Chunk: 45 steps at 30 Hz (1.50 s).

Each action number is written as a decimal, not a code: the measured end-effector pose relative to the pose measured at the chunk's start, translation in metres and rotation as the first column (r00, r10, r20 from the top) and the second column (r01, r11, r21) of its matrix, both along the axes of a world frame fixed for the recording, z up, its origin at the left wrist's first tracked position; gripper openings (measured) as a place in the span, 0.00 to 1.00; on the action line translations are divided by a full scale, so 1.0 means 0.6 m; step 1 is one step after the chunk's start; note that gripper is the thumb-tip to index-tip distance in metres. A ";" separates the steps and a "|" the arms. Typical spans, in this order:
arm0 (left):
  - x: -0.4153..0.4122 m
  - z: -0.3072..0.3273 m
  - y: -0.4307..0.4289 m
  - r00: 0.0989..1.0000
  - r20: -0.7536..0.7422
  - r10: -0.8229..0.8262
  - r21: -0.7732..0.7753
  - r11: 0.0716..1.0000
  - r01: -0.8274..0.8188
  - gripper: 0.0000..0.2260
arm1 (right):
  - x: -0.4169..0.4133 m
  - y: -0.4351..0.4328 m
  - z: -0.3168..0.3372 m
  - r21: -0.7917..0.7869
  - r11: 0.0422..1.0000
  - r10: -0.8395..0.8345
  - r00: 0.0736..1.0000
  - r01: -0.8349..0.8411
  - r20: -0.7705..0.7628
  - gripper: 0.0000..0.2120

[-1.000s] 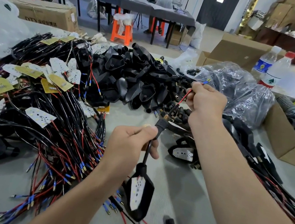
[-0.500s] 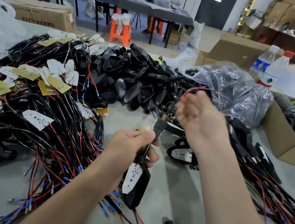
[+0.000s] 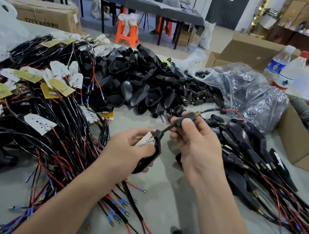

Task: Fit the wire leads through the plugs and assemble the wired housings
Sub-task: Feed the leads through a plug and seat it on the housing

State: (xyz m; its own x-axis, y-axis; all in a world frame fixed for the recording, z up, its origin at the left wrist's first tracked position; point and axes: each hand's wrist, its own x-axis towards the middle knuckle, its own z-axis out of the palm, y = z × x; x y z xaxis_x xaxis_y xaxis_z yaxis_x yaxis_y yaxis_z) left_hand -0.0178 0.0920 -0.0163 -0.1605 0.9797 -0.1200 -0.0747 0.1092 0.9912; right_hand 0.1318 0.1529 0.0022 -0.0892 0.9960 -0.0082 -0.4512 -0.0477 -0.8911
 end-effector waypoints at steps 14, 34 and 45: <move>-0.036 0.013 -0.003 0.953 -0.219 0.208 0.296 0.945 -0.138 0.04 | 0.043 -0.014 -0.010 0.045 0.960 0.276 0.961 -0.275 -0.022 0.21; -0.032 0.004 -0.004 0.806 -0.481 0.345 0.330 0.923 -0.198 0.06 | 0.011 -0.036 -0.013 -0.055 0.940 0.335 0.942 -0.336 -0.025 0.19; -0.025 0.003 -0.004 0.848 -0.369 0.380 0.292 0.914 -0.283 0.05 | 0.014 -0.038 -0.012 -0.068 0.975 0.211 0.977 -0.213 -0.036 0.12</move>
